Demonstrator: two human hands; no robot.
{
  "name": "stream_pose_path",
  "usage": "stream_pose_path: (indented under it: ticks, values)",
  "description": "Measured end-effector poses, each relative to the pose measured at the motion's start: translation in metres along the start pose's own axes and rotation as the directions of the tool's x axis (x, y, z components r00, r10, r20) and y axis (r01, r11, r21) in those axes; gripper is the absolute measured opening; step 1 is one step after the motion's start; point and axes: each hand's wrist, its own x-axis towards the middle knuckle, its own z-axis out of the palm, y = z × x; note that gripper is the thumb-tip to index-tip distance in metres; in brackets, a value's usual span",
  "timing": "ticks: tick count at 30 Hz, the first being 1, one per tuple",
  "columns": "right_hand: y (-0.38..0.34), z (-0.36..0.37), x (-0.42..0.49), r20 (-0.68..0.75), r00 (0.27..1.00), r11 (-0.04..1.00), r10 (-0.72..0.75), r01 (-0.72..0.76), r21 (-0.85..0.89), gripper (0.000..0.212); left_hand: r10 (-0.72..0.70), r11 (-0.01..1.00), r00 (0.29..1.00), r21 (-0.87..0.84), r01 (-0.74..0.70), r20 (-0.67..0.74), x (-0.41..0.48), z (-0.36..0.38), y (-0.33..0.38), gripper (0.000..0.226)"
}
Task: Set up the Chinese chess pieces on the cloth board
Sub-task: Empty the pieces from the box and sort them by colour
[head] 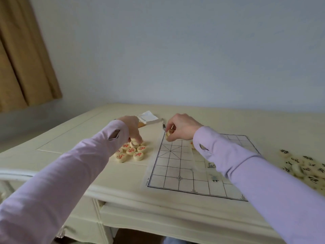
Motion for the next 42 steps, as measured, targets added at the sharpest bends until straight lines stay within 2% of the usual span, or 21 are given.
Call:
stream_pose_path:
  ticks: [10, 14, 17, 20, 25, 29, 32, 35, 38, 42]
  values:
    - [-0.058, 0.036, 0.041, 0.091, 0.992, 0.996, -0.093, 0.094, -0.006, 0.030, -0.041, 0.999, 0.997, -0.024, 0.043, 0.063, -0.004, 0.007, -0.042, 0.039]
    - [-0.067, 0.046, 0.050, 0.098, 0.990, 0.994, -0.104, 0.107, -0.027, 0.029, -0.028, 0.998, 0.996, -0.050, 0.032, 0.080, -0.002, 0.009, -0.049, 0.034]
    - [-0.070, 0.050, 0.055, 0.118, 0.988, 0.994, -0.102, 0.107, -0.037, 0.031, -0.025, 0.997, 0.999, -0.078, 0.029, 0.046, 0.002, 0.005, -0.056, 0.028]
    - [-0.071, 0.053, 0.058, 0.151, 0.982, 0.991, -0.110, 0.120, -0.061, 0.033, -0.034, 0.996, 0.998, -0.087, 0.030, -0.045, 0.006, 0.005, -0.059, 0.021]
    - [-0.071, 0.057, 0.066, 0.205, 0.972, 0.990, -0.112, 0.128, -0.063, 0.040, -0.025, 0.995, 0.998, -0.096, 0.019, -0.063, 0.013, 0.017, -0.054, 0.031]
    - [-0.068, 0.048, 0.072, 0.096, 0.993, 0.997, -0.067, 0.070, -0.028, 0.040, -0.025, 0.996, 1.000, -0.089, 0.024, -0.008, 0.018, 0.016, -0.051, 0.033]
    - [-0.066, 0.050, 0.081, 0.016, 0.999, 0.999, -0.037, 0.036, 0.031, 0.031, -0.026, 0.998, 0.998, -0.053, 0.029, 0.050, 0.019, 0.013, -0.052, 0.036]
    - [-0.067, 0.060, 0.093, 0.016, 0.999, 0.999, -0.032, 0.031, 0.040, 0.024, -0.022, 0.998, 1.000, -0.062, 0.022, 0.012, 0.022, 0.010, -0.053, 0.033]
    - [-0.066, 0.069, 0.104, 0.046, 0.999, 0.997, -0.008, 0.004, 0.080, 0.024, -0.017, 0.999, 0.998, -0.036, 0.015, -0.068, 0.025, 0.008, -0.052, 0.027]
    - [-0.061, 0.078, 0.113, 0.085, 0.996, 0.995, 0.015, -0.023, 0.096, 0.023, -0.014, 1.000, 0.995, -0.026, 0.012, -0.101, 0.030, 0.011, -0.053, 0.020]
